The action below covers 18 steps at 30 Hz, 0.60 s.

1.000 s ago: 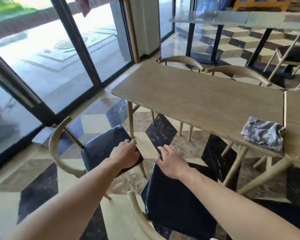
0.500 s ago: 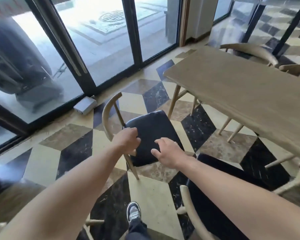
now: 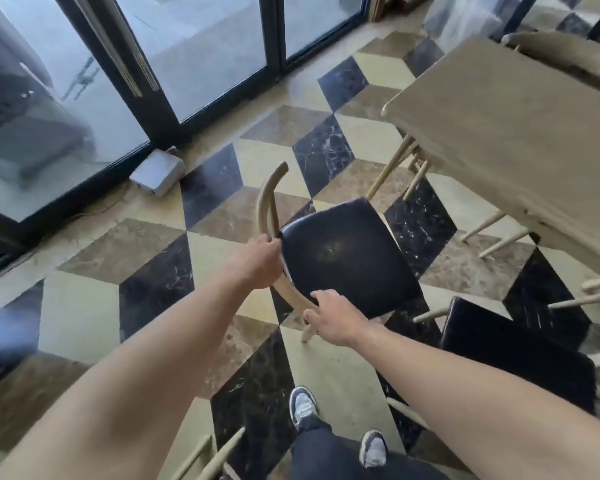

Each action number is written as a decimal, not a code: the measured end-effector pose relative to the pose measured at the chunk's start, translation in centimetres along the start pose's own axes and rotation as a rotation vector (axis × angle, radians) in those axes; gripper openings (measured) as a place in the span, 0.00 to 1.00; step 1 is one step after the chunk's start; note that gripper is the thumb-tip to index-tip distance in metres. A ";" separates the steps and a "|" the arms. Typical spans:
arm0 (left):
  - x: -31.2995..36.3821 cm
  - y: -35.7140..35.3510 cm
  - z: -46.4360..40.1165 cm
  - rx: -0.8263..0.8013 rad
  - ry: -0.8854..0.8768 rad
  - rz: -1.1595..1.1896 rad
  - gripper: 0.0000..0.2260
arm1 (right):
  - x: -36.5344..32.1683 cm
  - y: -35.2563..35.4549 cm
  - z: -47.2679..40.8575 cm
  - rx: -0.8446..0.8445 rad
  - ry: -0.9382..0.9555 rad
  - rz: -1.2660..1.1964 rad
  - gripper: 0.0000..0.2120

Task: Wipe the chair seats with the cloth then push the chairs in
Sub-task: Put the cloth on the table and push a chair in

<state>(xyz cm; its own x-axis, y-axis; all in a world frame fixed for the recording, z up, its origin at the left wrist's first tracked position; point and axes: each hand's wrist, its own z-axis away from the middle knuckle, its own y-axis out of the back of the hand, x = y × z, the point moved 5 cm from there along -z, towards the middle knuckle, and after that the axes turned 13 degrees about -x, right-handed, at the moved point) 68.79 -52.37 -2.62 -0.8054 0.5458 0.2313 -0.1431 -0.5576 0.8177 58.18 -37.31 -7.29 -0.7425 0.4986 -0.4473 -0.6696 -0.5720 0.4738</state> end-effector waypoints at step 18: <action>-3.6 4.6 -12.8 -0.126 -0.084 -0.306 0.14 | 2.6 4.4 -10.2 0.105 -0.246 -0.339 0.16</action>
<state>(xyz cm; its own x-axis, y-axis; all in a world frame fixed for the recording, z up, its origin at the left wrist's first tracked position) 63.62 -64.89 -6.47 -0.6645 0.7466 0.0323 -0.4451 -0.4301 0.7854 53.55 -45.18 -14.14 -0.4542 0.7947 -0.4027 -0.8653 -0.2858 0.4118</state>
